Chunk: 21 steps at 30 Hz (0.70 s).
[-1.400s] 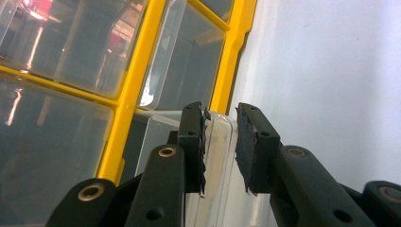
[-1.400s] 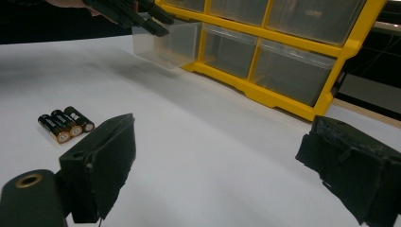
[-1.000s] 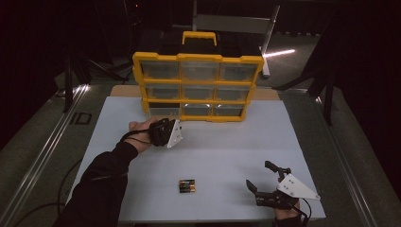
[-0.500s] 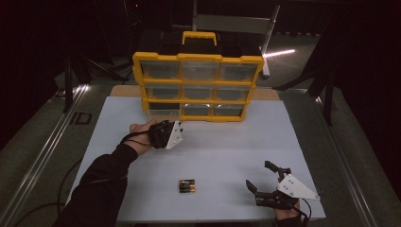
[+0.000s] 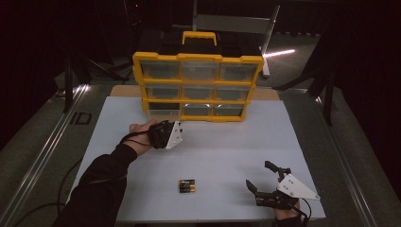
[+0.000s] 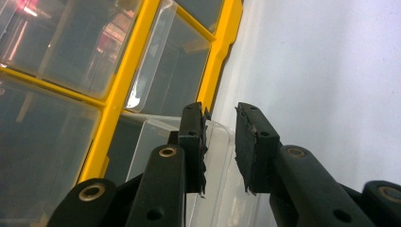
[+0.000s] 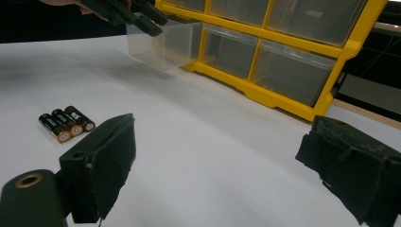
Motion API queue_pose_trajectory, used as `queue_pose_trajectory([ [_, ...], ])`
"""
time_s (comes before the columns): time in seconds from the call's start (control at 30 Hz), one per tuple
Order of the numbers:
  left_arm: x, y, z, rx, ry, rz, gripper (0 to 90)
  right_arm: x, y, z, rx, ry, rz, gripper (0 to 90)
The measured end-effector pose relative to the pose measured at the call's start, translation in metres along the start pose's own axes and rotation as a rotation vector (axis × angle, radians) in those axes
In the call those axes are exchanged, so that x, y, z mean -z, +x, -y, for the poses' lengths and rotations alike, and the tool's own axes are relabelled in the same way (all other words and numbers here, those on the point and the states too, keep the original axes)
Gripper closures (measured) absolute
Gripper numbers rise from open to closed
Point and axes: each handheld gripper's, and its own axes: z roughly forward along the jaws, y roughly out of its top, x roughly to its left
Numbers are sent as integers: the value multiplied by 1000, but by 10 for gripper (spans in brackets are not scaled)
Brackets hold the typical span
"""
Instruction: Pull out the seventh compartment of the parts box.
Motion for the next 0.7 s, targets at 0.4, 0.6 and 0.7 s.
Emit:
queue_pose_trajectory([
  [0.4,-4,1,-8,-8,-23,35,881,1,0,-1,3,-5,4,94],
  [0.6,-3,1,-6,44,-22,43,617,2,0,-1,4,-6,3,94],
  [0.7,2,4,-4,93,-29,56,528,1,-1,0,2,-3,3,94],
])
